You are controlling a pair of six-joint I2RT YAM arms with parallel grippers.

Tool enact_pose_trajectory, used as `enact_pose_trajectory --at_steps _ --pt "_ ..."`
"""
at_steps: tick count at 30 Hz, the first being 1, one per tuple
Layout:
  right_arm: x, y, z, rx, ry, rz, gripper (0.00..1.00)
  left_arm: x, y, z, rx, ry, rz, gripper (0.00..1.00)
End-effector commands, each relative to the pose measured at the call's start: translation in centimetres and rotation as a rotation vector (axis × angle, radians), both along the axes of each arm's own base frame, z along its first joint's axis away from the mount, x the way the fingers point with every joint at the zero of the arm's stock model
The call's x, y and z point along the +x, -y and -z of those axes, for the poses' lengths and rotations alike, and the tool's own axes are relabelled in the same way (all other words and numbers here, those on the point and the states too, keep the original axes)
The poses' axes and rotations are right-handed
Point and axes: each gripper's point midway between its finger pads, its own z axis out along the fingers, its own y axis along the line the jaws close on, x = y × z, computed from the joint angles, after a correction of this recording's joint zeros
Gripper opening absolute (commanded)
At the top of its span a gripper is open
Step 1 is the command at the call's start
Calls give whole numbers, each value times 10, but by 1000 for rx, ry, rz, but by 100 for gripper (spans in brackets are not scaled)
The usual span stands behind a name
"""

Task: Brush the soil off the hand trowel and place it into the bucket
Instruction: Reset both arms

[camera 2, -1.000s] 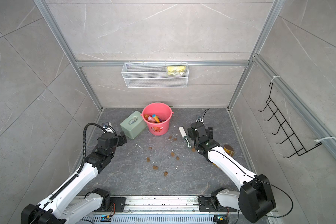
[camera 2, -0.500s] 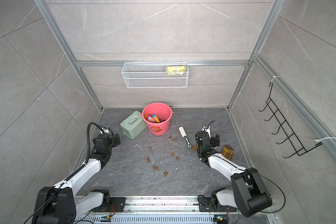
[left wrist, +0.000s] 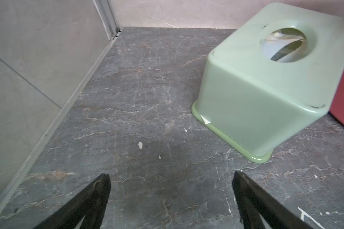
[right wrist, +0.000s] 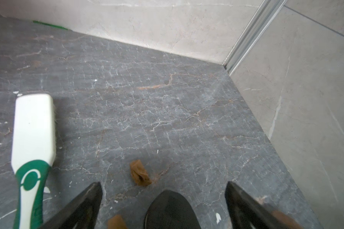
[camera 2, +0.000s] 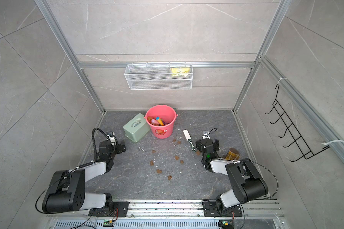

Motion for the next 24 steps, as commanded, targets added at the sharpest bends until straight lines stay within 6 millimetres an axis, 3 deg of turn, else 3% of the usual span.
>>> enact_pose_trajectory --at_steps 1,10,12,13,17,24 --pt "-7 -2 -15 43 115 -34 100 8 -2 -5 -8 83 13 99" --pt "-12 -1 -13 129 150 -106 100 8 -8 2 -46 87 12 99" --pt "-12 5 -3 156 159 -98 100 8 -8 2 -43 90 10 99" --pt "-10 5 -11 146 206 -105 100 8 -8 2 -45 85 12 99" --pt "-4 5 3 170 95 -111 100 8 -8 2 -44 87 10 100" --pt "0 10 0 199 99 -112 100 8 -9 2 -44 87 5 100"
